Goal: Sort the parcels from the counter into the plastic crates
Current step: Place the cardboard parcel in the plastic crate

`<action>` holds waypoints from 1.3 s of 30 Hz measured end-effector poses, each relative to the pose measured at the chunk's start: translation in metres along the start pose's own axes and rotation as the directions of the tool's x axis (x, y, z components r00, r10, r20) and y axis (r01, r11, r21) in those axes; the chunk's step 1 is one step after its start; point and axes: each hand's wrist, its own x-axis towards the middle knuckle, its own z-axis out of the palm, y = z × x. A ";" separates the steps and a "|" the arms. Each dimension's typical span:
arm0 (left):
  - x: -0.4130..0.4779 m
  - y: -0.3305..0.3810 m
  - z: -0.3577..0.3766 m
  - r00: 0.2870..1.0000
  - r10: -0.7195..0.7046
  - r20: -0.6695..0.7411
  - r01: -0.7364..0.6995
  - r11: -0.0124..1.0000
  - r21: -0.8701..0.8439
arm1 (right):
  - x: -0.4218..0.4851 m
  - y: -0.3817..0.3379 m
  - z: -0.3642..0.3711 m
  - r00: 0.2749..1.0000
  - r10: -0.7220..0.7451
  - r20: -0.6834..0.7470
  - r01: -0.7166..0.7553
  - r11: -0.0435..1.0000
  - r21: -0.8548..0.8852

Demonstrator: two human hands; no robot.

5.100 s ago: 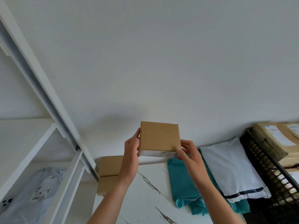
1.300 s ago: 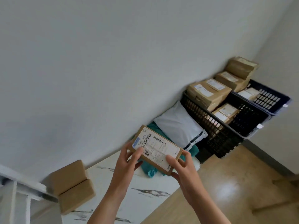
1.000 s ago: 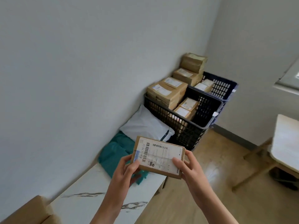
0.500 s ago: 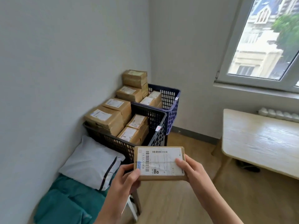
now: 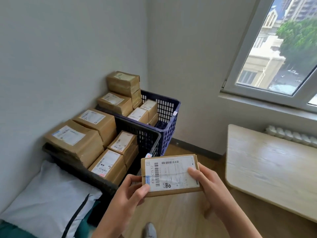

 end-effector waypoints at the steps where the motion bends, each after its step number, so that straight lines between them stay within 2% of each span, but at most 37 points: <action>1: 0.016 0.006 0.001 1.000 0.005 -0.002 -0.005 1.000 -0.013 | 0.017 -0.004 -0.005 1.000 0.007 0.000 -0.007 1.000 -0.012; 9: 0.155 0.056 -0.005 0.996 -0.071 -0.049 0.066 0.993 -0.102 | 0.153 -0.053 -0.032 0.999 0.049 -0.024 -0.050 0.998 -0.024; 11: 0.189 0.067 -0.014 0.996 -0.070 -0.058 0.062 0.991 -0.117 | 0.187 -0.065 -0.035 0.997 -0.006 -0.075 0.000 0.996 -0.089; 13: 0.221 0.075 -0.023 0.994 -0.060 -0.097 0.050 0.993 -0.103 | 0.221 -0.072 -0.042 0.984 -0.146 -0.101 0.114 0.957 -0.268; 15: 0.251 0.081 -0.029 0.988 -0.047 -0.146 0.035 0.996 -0.083 | 0.254 -0.078 -0.052 0.960 -0.278 -0.010 0.234 0.827 -0.511; 17: 0.279 0.086 -0.034 0.982 -0.027 -0.188 0.018 0.999 -0.048 | 0.291 -0.088 -0.059 0.920 -0.339 0.197 0.375 0.611 -0.698; 20: 0.320 0.093 -0.038 0.975 -0.007 -0.223 0.001 1.000 -0.028 | 0.352 -0.113 -0.057 0.850 -0.280 0.445 0.518 0.299 -0.801; 22: 0.347 0.100 -0.038 0.966 -0.012 -0.256 0.007 1.000 -0.020 | 0.391 -0.130 -0.051 0.833 -0.176 0.524 0.552 0.200 -0.810; 26: 0.397 0.112 -0.041 0.946 0.011 -0.325 -0.016 1.000 -0.014 | 0.478 -0.155 -0.043 0.790 -0.095 0.605 0.613 0.141 -0.778; 27: 0.407 0.112 -0.041 0.942 0.025 -0.333 -0.022 1.000 0.012 | 0.502 -0.157 -0.043 0.772 -0.098 0.628 0.635 0.132 -0.761; 29: 0.425 0.111 -0.041 0.929 0.062 -0.364 0.004 0.984 0.178 | 0.551 -0.158 -0.045 0.732 -0.106 0.672 0.681 0.120 -0.723; 31: 0.443 0.103 -0.038 0.898 0.105 -0.427 0.069 0.926 0.371 | 0.595 -0.155 -0.045 0.696 -0.097 0.711 0.718 0.116 -0.687; 33: 0.459 0.090 -0.033 0.868 0.132 -0.478 0.140 0.859 0.492 | 0.631 -0.150 -0.044 0.649 -0.073 0.757 0.760 0.102 -0.642; 37: 0.479 0.068 -0.028 0.841 0.088 -0.533 0.284 0.767 0.576 | 0.680 -0.137 -0.038 0.558 -0.031 0.829 0.829 0.063 -0.555; 39: 0.485 0.061 -0.023 0.838 0.083 -0.539 0.348 0.680 0.646 | 0.698 -0.130 -0.034 0.525 -0.008 0.851 0.849 0.069 -0.523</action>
